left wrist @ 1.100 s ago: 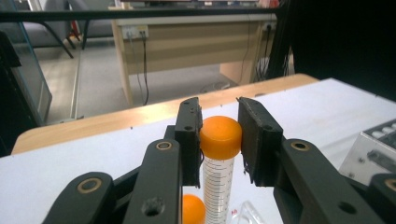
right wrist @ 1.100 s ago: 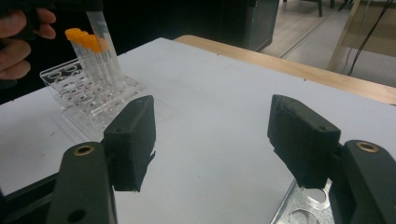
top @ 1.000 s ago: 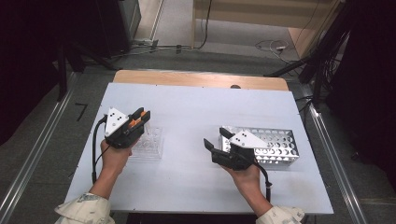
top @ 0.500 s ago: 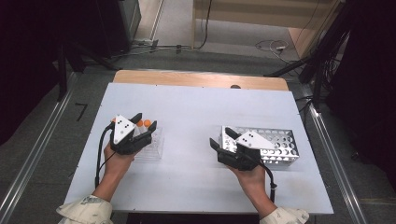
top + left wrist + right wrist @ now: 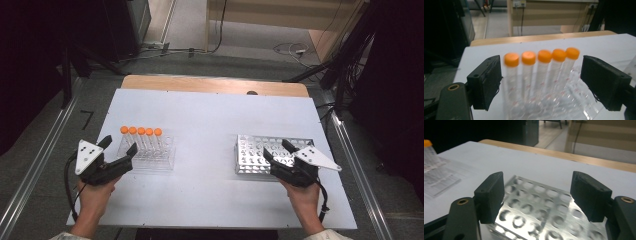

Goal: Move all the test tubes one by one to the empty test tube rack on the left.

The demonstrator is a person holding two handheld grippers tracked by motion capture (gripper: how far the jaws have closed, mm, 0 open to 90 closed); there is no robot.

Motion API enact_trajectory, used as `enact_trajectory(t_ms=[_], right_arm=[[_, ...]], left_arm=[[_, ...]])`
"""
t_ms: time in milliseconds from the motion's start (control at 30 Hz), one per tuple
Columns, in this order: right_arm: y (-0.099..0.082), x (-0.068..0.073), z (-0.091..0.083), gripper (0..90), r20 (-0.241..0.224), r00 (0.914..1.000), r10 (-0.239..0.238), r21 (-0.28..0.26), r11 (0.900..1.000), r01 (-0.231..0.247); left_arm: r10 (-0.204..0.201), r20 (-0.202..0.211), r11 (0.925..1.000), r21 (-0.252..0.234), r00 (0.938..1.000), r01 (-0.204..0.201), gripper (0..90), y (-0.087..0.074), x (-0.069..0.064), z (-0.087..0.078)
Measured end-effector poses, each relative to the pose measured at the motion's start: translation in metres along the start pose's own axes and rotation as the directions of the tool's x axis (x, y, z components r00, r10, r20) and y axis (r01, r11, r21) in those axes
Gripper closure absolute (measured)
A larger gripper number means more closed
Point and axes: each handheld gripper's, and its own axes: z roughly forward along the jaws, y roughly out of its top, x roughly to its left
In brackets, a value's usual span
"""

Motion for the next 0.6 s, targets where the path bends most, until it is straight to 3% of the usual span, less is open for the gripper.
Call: enact_trajectory(t_ms=[233,300,467,600], right_arm=[[-0.017,-0.041,-0.030,24.1,0.117,0.9924,0.037,0.021,0.9990,-0.039],[-0.023,-0.053,-0.039,23.9,0.166,0.9856,0.033,0.032,0.9987,-0.039],[-0.041,-0.081,-0.062,23.9,0.254,0.9639,0.081,0.049,0.9942,-0.096],[-0.054,-0.097,-0.071,23.9,0.287,0.9510,0.116,0.074,0.9869,-0.143]], left_arm=[[-0.010,-0.050,0.9995,0.028,0.9987,0.011,15.5,-0.017,0.017,-0.019],[-0.007,-0.065,0.9990,0.044,0.9979,0.010,15.4,-0.023,0.020,-0.021],[-0.029,-0.085,0.9969,0.070,0.9960,0.035,15.3,-0.031,0.026,-0.022],[-0.031,-0.099,0.9969,0.069,0.9946,0.037,15.3,-0.033,0.028,-0.020]])
